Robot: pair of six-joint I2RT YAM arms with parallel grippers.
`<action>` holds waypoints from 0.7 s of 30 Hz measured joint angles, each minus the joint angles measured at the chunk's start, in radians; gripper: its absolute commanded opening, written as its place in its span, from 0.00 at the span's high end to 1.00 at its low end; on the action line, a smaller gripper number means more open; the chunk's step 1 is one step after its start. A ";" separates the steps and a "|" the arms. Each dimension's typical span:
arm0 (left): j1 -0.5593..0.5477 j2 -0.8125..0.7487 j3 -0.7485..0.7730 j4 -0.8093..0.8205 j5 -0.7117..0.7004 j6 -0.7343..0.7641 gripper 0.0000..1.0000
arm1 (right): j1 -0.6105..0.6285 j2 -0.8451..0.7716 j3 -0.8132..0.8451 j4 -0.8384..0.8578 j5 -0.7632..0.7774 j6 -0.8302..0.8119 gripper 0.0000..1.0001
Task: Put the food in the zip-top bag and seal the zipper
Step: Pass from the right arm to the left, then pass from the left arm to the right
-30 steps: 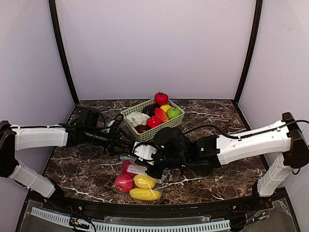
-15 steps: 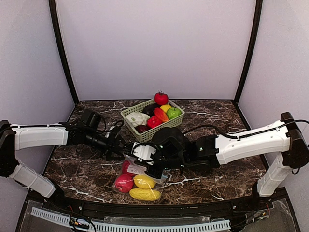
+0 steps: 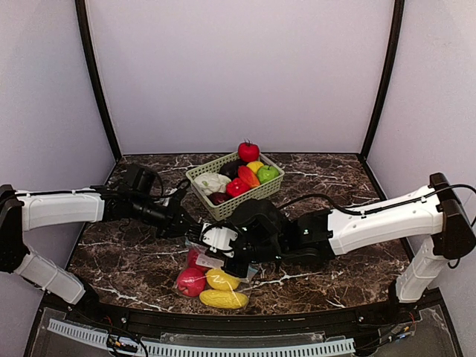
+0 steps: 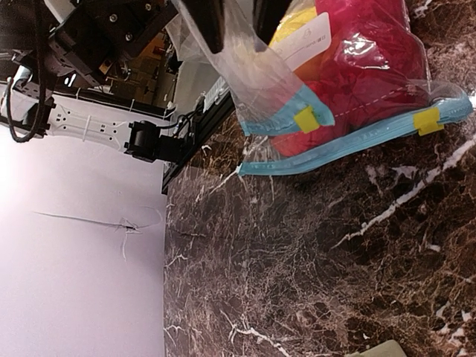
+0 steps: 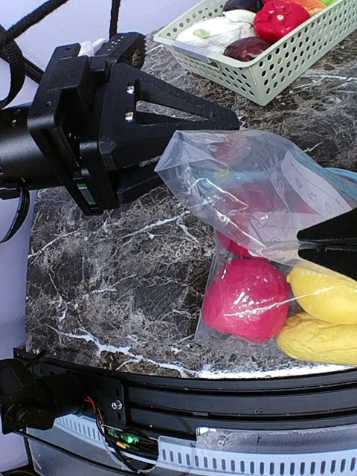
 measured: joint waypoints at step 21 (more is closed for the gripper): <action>0.000 -0.109 0.044 0.212 0.086 0.460 0.99 | -0.231 -0.254 -0.019 -0.068 -0.142 0.253 0.19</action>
